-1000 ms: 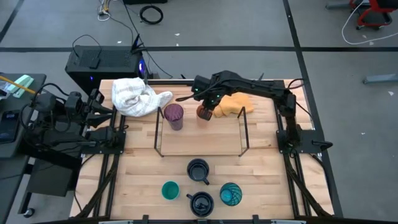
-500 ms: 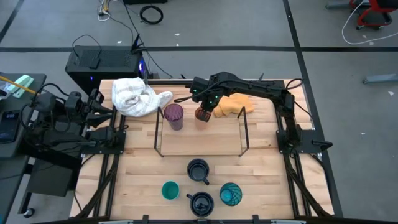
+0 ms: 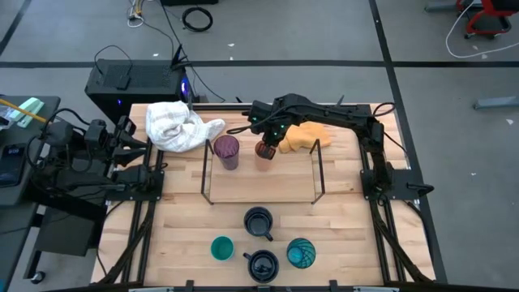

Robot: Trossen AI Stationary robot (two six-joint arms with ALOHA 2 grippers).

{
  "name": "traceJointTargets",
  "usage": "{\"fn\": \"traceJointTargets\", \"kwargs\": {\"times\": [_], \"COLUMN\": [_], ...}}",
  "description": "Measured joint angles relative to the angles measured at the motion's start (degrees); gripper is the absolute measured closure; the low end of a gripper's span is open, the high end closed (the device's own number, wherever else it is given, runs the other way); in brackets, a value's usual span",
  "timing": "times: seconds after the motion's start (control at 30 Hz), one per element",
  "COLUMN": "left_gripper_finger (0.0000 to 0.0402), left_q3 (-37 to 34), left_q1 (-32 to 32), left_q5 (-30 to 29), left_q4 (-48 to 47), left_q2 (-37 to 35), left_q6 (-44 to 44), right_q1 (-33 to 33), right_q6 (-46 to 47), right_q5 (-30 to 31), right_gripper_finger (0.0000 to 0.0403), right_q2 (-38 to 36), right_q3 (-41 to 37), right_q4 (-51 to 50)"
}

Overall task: Stack small to large cups/mugs on shelf
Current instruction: Put the orange cup on the shelf

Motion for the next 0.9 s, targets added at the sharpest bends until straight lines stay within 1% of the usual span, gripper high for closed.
{"fn": "traceJointTargets", "kwargs": {"times": [0.2, 0.5, 0.73, 0.9], "left_gripper_finger": [0.0323, 0.0317, 0.0323, 0.0319], "left_q3": [0.0, 0.0, 0.0, 0.0], "left_q1": [0.0, 0.0, 0.0, 0.0], "left_q5": [0.0, 0.0, 0.0, 0.0], "left_q4": [0.0, 0.0, 0.0, 0.0], "left_q2": [0.0, 0.0, 0.0, 0.0], "left_q6": [0.0, 0.0, 0.0, 0.0], "right_q1": [0.0, 0.0, -0.1, -0.1], "right_q6": [0.0, 0.1, 0.2, 0.2], "right_q5": [0.1, 0.1, 0.1, 1.2], "right_gripper_finger": [0.0403, 0.0403, 0.0403, 0.0403], "right_q2": [0.0, 0.0, 0.0, 0.0], "right_q3": [0.0, 0.0, 0.0, 0.0], "right_q4": [0.0, 0.0, -0.1, 0.0]}}
